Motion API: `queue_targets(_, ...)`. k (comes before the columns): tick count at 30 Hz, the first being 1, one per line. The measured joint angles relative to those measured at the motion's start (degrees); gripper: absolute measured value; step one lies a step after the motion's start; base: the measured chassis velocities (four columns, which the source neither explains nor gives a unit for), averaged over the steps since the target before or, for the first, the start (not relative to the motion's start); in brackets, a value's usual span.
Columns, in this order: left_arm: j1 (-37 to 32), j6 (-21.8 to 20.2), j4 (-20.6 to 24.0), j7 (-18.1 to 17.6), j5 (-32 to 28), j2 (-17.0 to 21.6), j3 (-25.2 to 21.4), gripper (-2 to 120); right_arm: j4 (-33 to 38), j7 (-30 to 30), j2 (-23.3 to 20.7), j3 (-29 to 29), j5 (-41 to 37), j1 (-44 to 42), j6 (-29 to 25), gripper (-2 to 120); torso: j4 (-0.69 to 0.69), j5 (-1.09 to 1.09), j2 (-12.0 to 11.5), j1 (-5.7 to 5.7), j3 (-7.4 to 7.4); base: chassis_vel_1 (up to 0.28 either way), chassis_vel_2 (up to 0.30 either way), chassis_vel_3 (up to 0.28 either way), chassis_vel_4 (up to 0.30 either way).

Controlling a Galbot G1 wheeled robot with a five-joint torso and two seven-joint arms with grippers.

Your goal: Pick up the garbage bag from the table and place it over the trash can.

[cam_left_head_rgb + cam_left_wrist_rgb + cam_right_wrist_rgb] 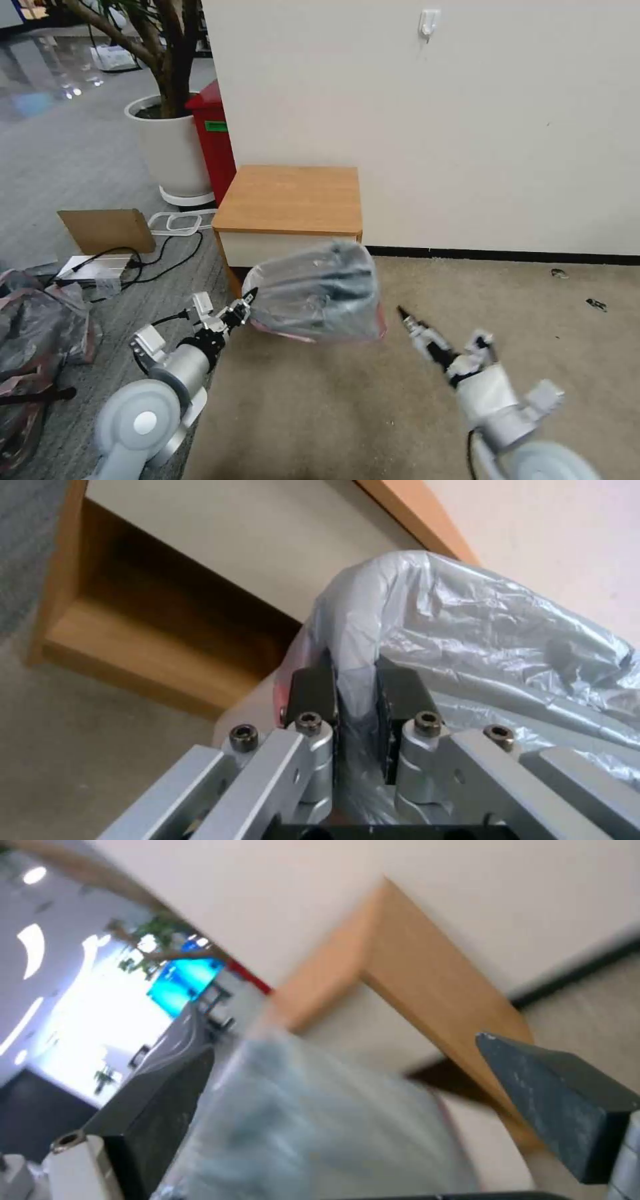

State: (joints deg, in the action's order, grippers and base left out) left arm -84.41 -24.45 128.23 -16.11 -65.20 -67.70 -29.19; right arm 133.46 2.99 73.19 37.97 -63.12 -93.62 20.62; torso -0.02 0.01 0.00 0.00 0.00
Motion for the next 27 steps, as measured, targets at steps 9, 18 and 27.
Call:
queue_targets(9,-0.6,-0.1,1.1,1.9,9.9,1.3,3.7,8,4.1,2.6,-17.5,-13.9,15.8,18.5,8.4,82,0.02,-0.01,0.0,0.0,0.0,0.0,0.0,0.0,0.0)
queue_targets(18,-0.8,1.1,1.5,4.3,19.0,2.3,5.9,8,-2.8,3.8,-23.0,-37.4,23.6,39.4,13.1,47,0.02,-0.02,0.0,0.0,0.01,0.0,0.0,0.0,0.0)
queue_targets(27,-1.1,1.8,2.7,6.4,22.5,4.6,5.9,8,-5.4,2.7,-27.1,-47.1,33.0,48.2,20.2,17,0.02,-0.01,0.0,0.0,0.0,0.0,0.0,0.0,0.0)
